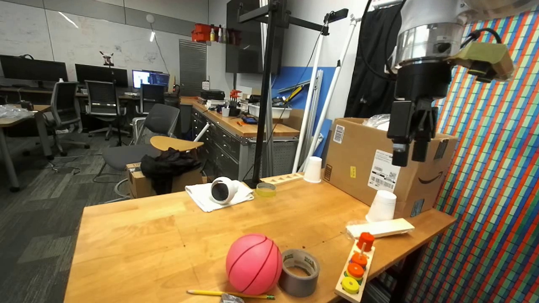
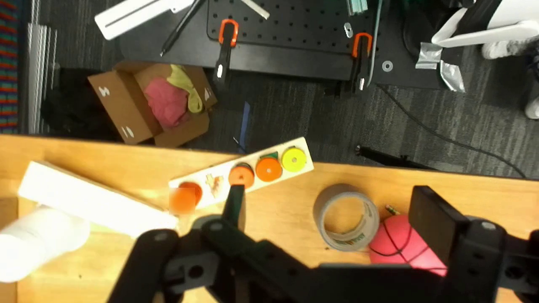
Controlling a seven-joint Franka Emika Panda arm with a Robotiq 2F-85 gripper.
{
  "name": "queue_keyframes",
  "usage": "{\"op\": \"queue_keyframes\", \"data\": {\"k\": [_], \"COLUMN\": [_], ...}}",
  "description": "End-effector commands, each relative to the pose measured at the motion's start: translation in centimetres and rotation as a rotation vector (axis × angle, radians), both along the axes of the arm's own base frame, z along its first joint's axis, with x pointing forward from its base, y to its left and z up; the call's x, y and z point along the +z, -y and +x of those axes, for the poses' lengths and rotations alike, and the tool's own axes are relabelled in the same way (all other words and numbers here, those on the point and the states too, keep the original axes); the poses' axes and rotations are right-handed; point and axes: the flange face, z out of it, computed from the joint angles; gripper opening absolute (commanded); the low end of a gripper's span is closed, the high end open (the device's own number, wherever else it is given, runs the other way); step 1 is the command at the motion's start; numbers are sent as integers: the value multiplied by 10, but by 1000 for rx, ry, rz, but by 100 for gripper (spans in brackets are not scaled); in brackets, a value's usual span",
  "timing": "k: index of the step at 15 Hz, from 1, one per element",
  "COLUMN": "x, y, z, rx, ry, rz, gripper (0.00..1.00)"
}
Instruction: Push the basketball to the right
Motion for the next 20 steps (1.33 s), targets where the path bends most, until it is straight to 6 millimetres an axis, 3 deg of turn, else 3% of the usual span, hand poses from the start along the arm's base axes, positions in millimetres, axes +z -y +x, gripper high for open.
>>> {"op": "queue_keyframes", "data": {"k": [1,6,12,15,20], "x": [5,-15,-55,-77,-120], "y": [-55,-130,-216,-239,-243], "z": [3,17,24,30,61], "rx": [146,259,438,535,577], "ry": [121,158,41,-14,-86], "rz": [26,217,452,532,565], "gripper": [100,100,100,100,100]}}
